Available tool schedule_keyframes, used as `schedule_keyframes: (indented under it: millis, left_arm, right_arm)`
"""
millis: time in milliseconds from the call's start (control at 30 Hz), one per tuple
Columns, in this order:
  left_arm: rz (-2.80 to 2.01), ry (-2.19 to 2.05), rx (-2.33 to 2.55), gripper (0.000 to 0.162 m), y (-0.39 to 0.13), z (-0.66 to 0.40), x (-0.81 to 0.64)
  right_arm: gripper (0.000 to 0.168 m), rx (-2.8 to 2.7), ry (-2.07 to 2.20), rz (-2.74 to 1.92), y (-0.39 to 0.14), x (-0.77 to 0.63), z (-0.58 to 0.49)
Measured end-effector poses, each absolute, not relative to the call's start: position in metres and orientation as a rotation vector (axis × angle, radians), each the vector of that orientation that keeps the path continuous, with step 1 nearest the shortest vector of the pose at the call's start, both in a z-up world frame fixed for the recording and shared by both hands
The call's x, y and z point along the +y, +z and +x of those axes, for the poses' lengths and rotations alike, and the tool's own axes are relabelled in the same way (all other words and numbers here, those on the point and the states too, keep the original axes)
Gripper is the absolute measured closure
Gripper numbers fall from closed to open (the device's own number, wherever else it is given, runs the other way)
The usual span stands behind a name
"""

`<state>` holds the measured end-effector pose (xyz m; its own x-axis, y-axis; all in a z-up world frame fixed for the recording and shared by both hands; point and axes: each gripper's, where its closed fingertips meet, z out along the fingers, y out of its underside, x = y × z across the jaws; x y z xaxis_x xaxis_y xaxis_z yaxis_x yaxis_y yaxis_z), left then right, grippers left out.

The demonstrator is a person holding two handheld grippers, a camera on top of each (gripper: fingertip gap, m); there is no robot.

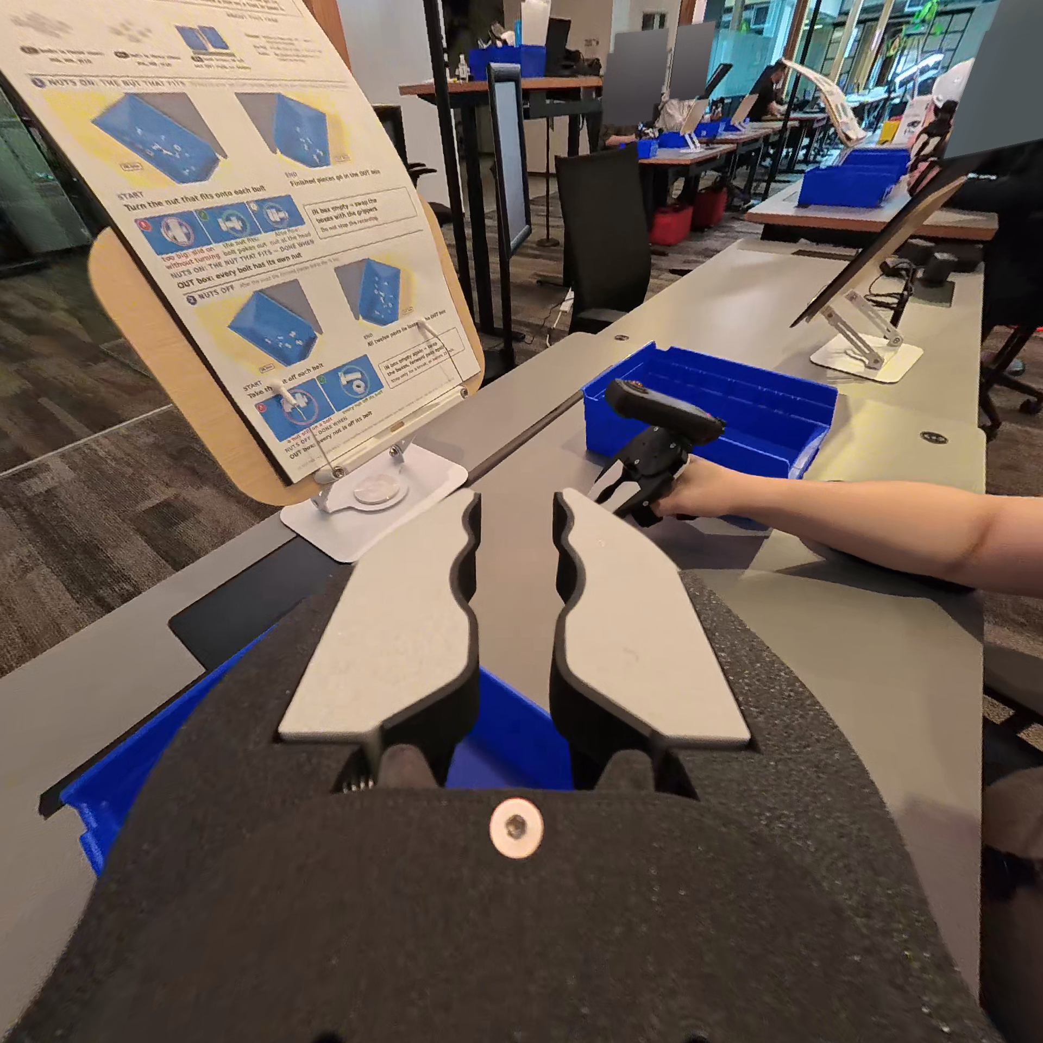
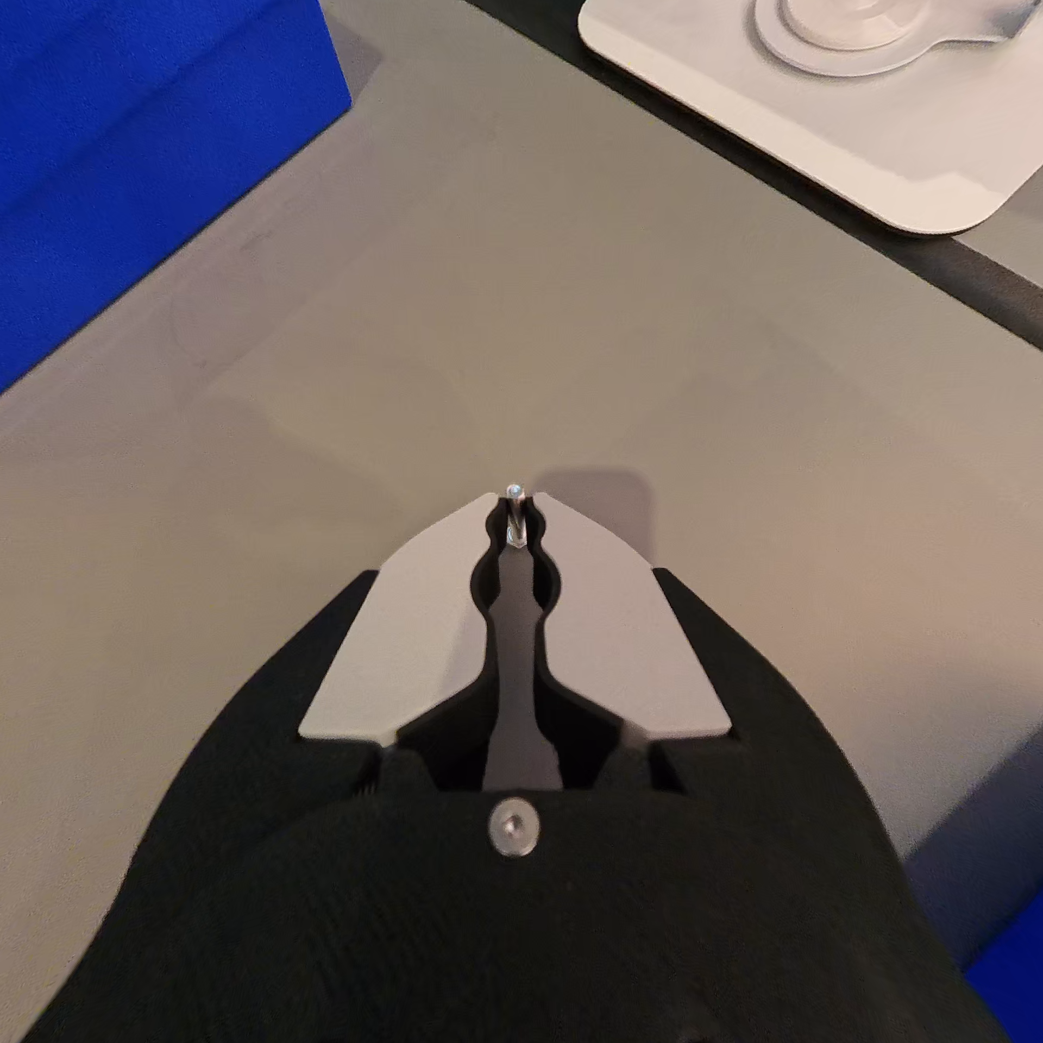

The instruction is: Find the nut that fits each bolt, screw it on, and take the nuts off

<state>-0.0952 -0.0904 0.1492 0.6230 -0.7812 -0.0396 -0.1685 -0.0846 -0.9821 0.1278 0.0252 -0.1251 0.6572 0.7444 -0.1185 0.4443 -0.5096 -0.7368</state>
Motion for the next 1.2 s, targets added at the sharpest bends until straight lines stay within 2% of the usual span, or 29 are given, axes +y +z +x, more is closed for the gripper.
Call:
schedule_keyframes:
  millis: [1033, 1200]
  left_arm:
    - [-1.641, -0.612, 0.859, 0.141, 0.143, -0.091, -0.099]
    - [-1.856, -0.429, 0.771, 0.143, 0.112, -0.115, -0.077]
  right_arm:
    - [0.152, -1.098, 0.449, -2.176, -0.143, 0.019, 0.120]
    - [0.150, -1.107, 0.427, -2.178, -0.145, 0.019, 0.121]
